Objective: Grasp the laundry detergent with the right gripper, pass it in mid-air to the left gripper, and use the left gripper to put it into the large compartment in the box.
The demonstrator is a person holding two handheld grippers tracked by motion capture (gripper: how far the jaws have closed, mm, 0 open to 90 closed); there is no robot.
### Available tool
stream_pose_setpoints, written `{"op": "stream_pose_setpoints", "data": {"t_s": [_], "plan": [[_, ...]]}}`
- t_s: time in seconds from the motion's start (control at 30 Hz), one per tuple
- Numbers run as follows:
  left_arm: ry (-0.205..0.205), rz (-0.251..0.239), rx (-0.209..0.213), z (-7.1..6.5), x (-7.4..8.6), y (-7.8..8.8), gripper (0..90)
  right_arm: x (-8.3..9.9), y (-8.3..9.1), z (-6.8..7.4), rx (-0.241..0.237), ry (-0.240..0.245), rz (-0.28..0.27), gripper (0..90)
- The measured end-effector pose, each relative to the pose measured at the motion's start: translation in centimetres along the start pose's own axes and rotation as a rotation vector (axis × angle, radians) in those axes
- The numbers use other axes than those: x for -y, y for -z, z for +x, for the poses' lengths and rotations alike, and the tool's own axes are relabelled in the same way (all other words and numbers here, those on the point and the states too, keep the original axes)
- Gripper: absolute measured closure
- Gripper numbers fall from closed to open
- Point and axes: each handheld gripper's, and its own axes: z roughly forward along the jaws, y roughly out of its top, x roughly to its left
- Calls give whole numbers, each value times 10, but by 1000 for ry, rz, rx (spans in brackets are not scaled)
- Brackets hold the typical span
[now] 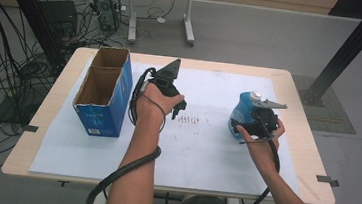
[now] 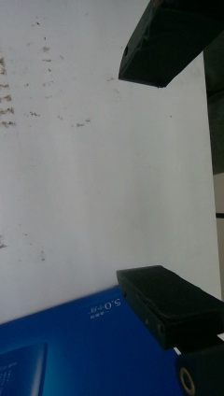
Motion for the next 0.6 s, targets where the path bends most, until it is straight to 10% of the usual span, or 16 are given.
{"op": "stream_pose_setpoints", "data": {"t_s": [0.6], "plan": [[0,-3,0,-2,-2,0,59,-2,0,-1,-3,5,-2,22]]}}
